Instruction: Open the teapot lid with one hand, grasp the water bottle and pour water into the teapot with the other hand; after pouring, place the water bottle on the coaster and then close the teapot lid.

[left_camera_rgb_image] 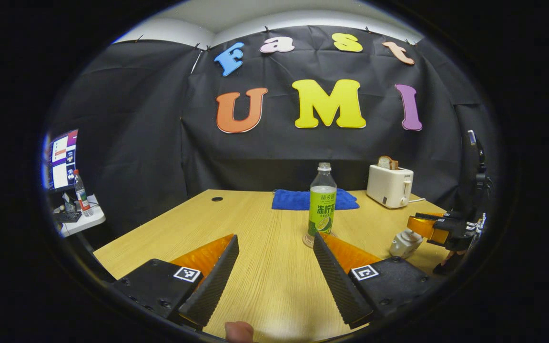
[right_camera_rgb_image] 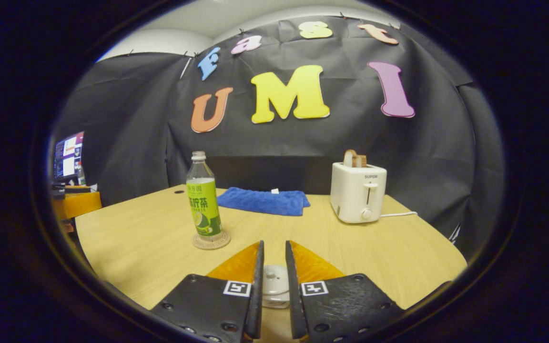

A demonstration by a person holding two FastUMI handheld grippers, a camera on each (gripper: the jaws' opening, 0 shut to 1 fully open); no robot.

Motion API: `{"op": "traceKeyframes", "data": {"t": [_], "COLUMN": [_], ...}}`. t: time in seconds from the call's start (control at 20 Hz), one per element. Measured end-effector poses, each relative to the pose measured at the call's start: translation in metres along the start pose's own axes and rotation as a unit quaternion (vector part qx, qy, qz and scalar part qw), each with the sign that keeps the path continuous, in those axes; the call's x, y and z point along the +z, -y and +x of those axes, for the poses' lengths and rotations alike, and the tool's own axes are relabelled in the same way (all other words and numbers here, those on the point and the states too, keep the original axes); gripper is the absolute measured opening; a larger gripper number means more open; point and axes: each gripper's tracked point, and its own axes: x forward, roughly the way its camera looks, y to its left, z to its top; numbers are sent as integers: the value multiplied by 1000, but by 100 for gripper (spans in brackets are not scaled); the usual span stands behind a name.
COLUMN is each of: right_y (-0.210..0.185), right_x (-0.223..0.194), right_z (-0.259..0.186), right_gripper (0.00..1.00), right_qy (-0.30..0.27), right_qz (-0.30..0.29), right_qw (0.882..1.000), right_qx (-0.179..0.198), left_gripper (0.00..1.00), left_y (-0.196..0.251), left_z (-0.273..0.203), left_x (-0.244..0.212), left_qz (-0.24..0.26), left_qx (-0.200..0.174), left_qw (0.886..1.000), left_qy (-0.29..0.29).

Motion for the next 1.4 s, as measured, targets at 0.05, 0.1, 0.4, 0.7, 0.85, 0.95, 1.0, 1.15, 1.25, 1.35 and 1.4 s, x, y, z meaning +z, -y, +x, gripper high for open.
{"op": "traceKeyframes", "data": {"t": [0.05,0.1,0.4,0.7,0.85,0.95,1.0,1.15,1.25,1.35,1.4], "right_y": [0,2,4,23,18,11,9,8,8,6,5], "right_x": [10,20,63,75,76,71,68,65,64,65,65], "right_z": [-8,-15,-69,-131,-151,-159,-163,-173,-176,-177,-177], "right_gripper": [24,38,98,97,97,97,97,97,97,97,97], "right_qy": [10,23,88,106,118,113,111,115,118,117,117], "right_qz": [4,5,-10,-6,-4,4,7,6,9,8,7], "right_qw": [1000,1000,996,990,988,989,989,988,988,988,987], "right_qx": [-1,-3,-30,-91,-100,-95,-93,-99,-104,-105,-105], "left_gripper": [99,99,98,98,98,98,98,98,98,98,98], "left_y": [3,7,58,87,86,88,87,82,78,74,75], "left_z": [-3,-6,-25,-47,-60,-65,-68,-77,-82,-85,-84], "left_x": [4,10,43,49,51,43,42,49,57,58,56], "left_qz": [3,6,-13,-9,-5,-3,0,5,3,3,3], "left_qx": [-1,-4,-45,-54,-43,-44,-40,-37,-34,-30,-30], "left_qw": [1000,1000,996,994,994,994,994,993,992,992,992], "left_qy": [5,11,79,95,104,103,105,114,125,126,125]}}
